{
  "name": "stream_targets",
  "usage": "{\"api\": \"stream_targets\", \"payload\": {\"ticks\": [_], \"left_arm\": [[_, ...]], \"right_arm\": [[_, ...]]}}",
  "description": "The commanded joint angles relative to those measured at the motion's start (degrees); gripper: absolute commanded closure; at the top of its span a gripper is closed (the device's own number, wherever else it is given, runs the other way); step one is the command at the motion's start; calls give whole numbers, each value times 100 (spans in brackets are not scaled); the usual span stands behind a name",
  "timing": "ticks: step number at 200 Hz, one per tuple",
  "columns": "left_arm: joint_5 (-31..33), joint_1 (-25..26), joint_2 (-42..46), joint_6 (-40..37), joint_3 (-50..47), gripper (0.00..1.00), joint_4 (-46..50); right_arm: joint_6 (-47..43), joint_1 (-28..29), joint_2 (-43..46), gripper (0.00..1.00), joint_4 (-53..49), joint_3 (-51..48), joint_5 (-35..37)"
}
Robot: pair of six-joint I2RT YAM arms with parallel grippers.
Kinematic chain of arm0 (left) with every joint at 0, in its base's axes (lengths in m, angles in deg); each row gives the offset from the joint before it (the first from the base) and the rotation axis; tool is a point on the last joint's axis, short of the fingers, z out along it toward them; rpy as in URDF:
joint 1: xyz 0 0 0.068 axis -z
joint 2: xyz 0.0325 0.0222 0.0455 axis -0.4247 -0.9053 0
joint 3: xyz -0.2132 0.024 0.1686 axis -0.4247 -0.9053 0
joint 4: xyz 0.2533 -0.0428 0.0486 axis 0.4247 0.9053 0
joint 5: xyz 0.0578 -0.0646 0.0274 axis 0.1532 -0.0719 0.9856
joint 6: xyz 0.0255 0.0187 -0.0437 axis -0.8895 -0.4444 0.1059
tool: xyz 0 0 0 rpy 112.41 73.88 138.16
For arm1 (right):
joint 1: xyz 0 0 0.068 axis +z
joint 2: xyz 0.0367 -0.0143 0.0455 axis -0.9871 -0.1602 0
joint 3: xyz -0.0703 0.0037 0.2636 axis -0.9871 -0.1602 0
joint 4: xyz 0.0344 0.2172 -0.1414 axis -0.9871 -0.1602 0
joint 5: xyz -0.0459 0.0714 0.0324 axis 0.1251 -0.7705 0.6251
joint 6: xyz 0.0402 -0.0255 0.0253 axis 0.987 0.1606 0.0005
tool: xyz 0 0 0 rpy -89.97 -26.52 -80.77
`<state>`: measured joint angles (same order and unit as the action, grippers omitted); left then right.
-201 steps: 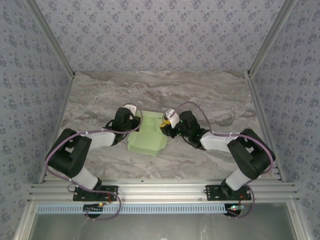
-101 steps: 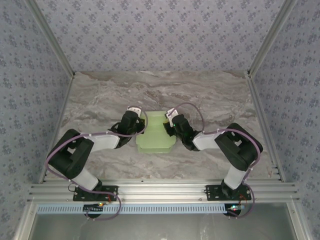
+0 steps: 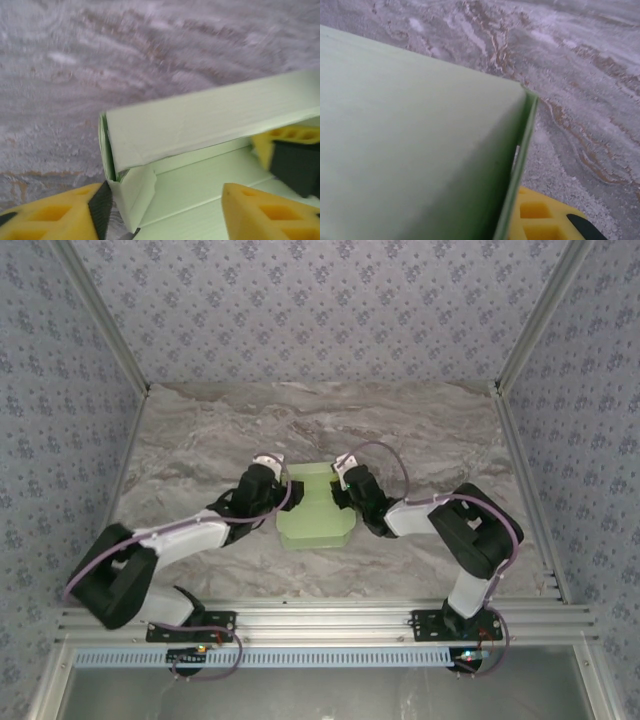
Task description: Fold the paper box
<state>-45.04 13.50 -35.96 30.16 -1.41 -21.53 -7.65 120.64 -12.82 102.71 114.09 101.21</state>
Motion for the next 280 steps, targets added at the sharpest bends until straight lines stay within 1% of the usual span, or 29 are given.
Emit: {"api": "stream_targets", "payload": {"ticks": [1,6,11,18,31,48,64,73,83,93,117,125,137,161,174,190,212,219,239,259,280], "left_arm": [[-262,-34,910,-9,-125,27,529],[-193,-61,1109,14,-169,19,659],[-115,-96,1317,34,-203,15,806],[-44,-158,1605,21,-247,12,989],[-16,-281,2053,-150,-373,9,1177],[-177,-515,2451,-392,-651,2,1085],[-616,-841,2674,-294,-798,1,969],[-837,-954,2734,-228,-828,1,861],[-938,-989,2672,-164,-790,1,790],[-959,-993,2450,-143,-602,1,892],[-1458,-1007,1318,-443,320,1,1585],[-1663,-1007,878,-521,611,3,1770],[-1956,-1007,293,-568,882,8,1815],[-2645,-990,-466,-321,996,15,1322],[-2821,-936,-734,-152,974,18,1005],[-2843,-796,-1002,-162,1015,20,817],[-2867,-618,-1278,-249,1109,23,811],[-2889,-558,-1326,-299,1135,23,796],[-2868,-491,-1402,-358,1199,24,848],[-2824,-489,-1392,-368,1245,23,899],[-2854,-491,-1412,-452,1386,22,1073]], "right_arm": [[-263,-231,265,82,-822,78,-635],[-300,-272,321,82,-934,76,-745],[-330,-311,368,83,-1031,80,-853],[-373,-394,426,83,-1156,106,-1041],[-508,-552,488,83,-1402,177,-1584],[-844,-683,500,83,-1788,331,-2034],[-1568,-756,492,81,-2131,439,-2701],[-2056,-755,492,81,-2421,550,-2897],[-2536,-768,481,81,-2749,686,-3090],[-2809,-785,449,81,-3002,835,-3196],[-3213,-794,284,78,-3370,1151,-3498],[-3300,-783,188,78,-3468,1273,-3502],[-3432,-691,36,77,-3568,1412,-3357],[-3549,-440,-250,75,-3463,1526,-2778],[-3507,-374,-319,74,-3194,1461,-2621],[-3367,-360,-348,74,-2796,1274,-2566],[-3222,-358,-380,73,-2267,1043,-2438],[-3165,-364,-371,72,-2093,944,-2379],[-2885,-372,-260,62,-1441,542,-2344],[-2729,-420,-105,57,-1076,208,-2469],[-2581,-489,78,54,-660,-159,-2507]]}}
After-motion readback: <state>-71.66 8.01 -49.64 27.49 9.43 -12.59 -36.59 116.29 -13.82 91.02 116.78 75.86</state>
